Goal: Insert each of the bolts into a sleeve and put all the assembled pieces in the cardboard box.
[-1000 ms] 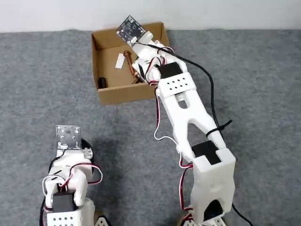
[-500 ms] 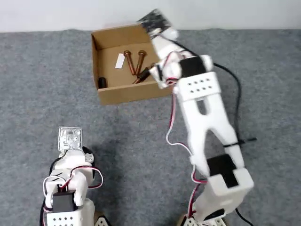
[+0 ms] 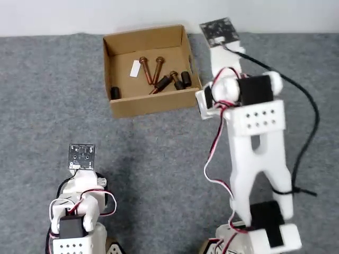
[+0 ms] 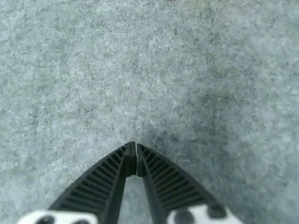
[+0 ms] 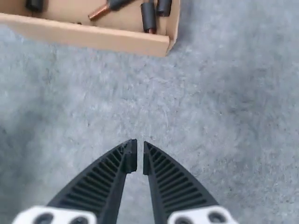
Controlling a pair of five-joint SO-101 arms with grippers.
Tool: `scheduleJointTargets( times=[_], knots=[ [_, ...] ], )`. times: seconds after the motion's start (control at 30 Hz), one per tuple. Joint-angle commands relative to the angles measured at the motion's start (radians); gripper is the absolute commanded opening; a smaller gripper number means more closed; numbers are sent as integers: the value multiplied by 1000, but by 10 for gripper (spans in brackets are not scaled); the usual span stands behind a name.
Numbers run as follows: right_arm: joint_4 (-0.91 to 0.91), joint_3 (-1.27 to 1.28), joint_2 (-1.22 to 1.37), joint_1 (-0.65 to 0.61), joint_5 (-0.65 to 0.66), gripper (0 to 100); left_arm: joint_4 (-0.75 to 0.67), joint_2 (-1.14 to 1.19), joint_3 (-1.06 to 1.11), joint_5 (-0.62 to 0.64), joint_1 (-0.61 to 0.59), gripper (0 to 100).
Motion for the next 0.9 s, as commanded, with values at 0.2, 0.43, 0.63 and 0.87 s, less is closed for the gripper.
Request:
scheduleJointTargets(
  times=[0.2, 0.43, 0.63, 0.87],
  knots=[
    [41, 336, -346, 25, -77, 8, 3, -14, -5, -3, -5, 6],
    [-64, 749, -661, 33, -78, 9, 3, -14, -5, -3, -5, 6],
    [-329, 1186, -947, 142, -78, 9, 3, -14, -5, -3, -5, 6],
    [-432, 1551, -1279, 166, -77, 9, 3, -14, -5, -3, -5, 6]
  ],
)
